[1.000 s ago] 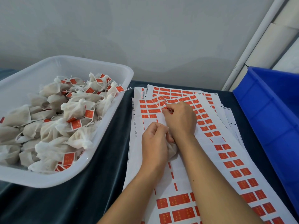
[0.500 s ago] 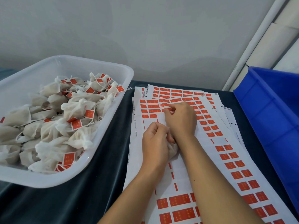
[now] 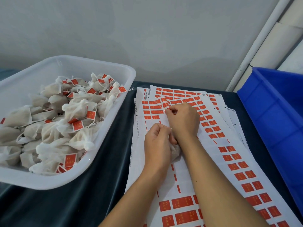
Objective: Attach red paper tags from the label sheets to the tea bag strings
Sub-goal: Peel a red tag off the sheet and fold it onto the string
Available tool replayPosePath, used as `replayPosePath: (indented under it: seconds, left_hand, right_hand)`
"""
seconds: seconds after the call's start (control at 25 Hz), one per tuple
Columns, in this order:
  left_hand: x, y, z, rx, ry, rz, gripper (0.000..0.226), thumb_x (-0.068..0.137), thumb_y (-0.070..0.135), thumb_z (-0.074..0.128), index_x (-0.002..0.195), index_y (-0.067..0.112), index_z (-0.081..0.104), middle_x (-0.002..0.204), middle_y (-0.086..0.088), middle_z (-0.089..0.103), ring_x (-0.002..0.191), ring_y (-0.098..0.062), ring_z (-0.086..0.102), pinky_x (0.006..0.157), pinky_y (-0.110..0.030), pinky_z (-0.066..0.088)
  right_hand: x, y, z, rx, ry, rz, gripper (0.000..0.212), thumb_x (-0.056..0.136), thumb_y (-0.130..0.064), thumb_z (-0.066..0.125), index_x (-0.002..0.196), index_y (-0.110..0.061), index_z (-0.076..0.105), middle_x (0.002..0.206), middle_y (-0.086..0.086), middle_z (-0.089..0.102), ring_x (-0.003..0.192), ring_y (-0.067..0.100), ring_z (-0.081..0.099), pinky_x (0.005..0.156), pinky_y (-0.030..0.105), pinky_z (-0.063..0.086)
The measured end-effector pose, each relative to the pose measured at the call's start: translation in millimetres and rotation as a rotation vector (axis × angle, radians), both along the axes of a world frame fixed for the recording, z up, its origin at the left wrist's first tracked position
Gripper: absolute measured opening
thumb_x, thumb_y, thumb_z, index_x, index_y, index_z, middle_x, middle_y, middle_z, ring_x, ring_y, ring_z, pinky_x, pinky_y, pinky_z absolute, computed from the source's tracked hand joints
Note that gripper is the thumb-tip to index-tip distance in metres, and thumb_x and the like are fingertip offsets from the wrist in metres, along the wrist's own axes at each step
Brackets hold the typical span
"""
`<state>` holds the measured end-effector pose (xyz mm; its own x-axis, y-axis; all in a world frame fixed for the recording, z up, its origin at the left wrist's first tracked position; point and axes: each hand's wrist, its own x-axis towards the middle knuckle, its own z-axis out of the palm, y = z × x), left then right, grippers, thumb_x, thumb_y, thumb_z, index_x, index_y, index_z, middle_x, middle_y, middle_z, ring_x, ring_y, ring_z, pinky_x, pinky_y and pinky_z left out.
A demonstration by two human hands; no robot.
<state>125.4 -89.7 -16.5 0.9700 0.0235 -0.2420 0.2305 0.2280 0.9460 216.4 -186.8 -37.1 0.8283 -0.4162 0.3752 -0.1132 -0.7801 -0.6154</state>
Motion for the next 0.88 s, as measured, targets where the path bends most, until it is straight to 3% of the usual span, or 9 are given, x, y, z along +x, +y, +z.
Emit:
replayPosePath:
  seconds: [0.16, 0.48, 0.68, 0.88]
  left_hand:
    - [0.3, -0.6, -0.1, 0.031, -0.012, 0.022, 0.017, 0.078, 0.029, 0.051, 0.071, 0.015, 0.058, 0.080, -0.017, 0.063, 0.078, -0.026, 0.060, 0.085, -0.065, 0.060]
    - [0.0, 0.0, -3.0, 0.011, -0.006, 0.022, 0.030, 0.096, 0.016, 0.052, 0.068, 0.023, 0.060, 0.076, -0.010, 0.063, 0.078, -0.025, 0.061, 0.084, -0.064, 0.060]
    - [-0.6, -0.1, 1.0, -0.014, 0.005, 0.009, 0.015, 0.081, 0.025, 0.052, 0.067, 0.021, 0.058, 0.074, -0.010, 0.061, 0.077, -0.025, 0.058, 0.085, -0.066, 0.058]
    - [-0.4, 0.4, 0.7, -0.015, 0.012, -0.006, 0.016, 0.081, 0.026, 0.051, 0.066, 0.023, 0.057, 0.073, -0.009, 0.060, 0.077, -0.025, 0.057, 0.085, -0.067, 0.058]
  right_hand:
    - [-0.7, -0.7, -0.3, 0.008, -0.036, 0.017, 0.023, 0.094, -0.041, 0.073, 0.107, -0.024, 0.081, 0.102, -0.006, 0.078, 0.072, 0.005, 0.059, 0.058, 0.012, 0.034]
    - [-1.6, -0.1, -1.5, -0.012, -0.072, 0.015, 0.021, 0.093, -0.039, 0.075, 0.108, -0.025, 0.082, 0.102, -0.006, 0.079, 0.074, 0.004, 0.059, 0.059, 0.011, 0.033]
    - [-2.7, -1.3, -0.4, -0.032, -0.051, 0.025, 0.023, 0.095, -0.039, 0.072, 0.111, -0.025, 0.081, 0.104, -0.006, 0.078, 0.079, 0.007, 0.064, 0.061, 0.010, 0.037]
    - [-6.0, -0.4, 1.7, 0.026, -0.047, 0.007, 0.017, 0.097, -0.034, 0.071, 0.103, -0.021, 0.081, 0.094, -0.005, 0.078, 0.062, 0.002, 0.056, 0.058, 0.010, 0.032]
